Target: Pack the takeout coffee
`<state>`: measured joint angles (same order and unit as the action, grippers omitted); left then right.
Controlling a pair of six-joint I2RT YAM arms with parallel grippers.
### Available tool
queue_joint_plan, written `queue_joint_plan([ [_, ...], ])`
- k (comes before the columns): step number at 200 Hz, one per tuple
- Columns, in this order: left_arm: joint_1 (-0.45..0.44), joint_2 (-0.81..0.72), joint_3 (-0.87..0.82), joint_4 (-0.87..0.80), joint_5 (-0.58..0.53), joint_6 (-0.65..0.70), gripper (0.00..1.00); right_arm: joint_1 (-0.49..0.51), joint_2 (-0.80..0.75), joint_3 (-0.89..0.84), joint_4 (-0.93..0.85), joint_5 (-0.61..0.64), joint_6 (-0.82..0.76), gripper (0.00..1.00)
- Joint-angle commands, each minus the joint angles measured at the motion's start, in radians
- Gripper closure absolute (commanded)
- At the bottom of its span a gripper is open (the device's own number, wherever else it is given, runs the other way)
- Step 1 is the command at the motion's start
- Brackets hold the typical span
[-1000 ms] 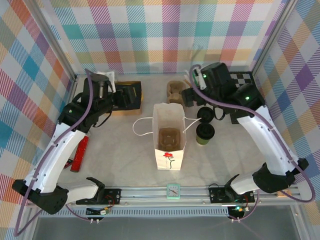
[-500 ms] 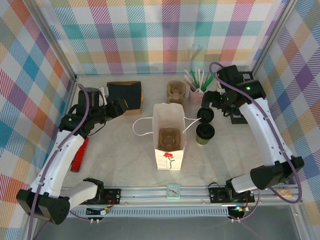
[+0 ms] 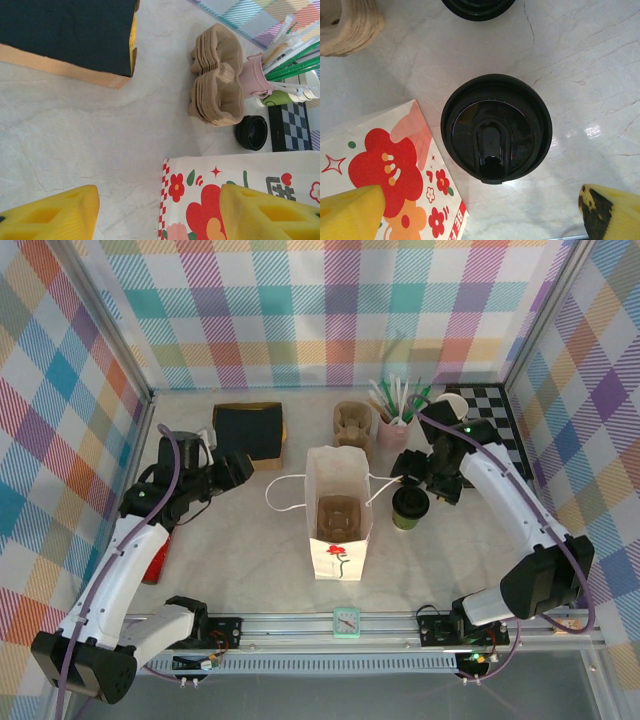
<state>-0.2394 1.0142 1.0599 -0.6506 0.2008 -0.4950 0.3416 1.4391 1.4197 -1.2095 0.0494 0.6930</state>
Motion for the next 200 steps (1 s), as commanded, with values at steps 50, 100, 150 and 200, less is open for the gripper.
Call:
queue_joint_plan([
  [50,0.006,-0.013,-0.017,0.031,-0.003,-0.008,0.35,0.042,0.077,-0.052,0.057,0.097,0.032,0.01],
  [100,0.006,-0.009,-0.023,0.03,-0.011,-0.007,0.35,0.06,0.123,-0.073,0.069,0.12,0.02,0.01],
  [150,0.006,-0.009,-0.014,0.014,-0.024,0.005,0.35,0.06,0.151,-0.087,0.086,0.109,0.012,0.01],
  [200,0.006,-0.011,-0.01,0.006,-0.032,0.007,0.35,0.06,0.15,-0.1,0.099,0.101,0.006,0.01],
])
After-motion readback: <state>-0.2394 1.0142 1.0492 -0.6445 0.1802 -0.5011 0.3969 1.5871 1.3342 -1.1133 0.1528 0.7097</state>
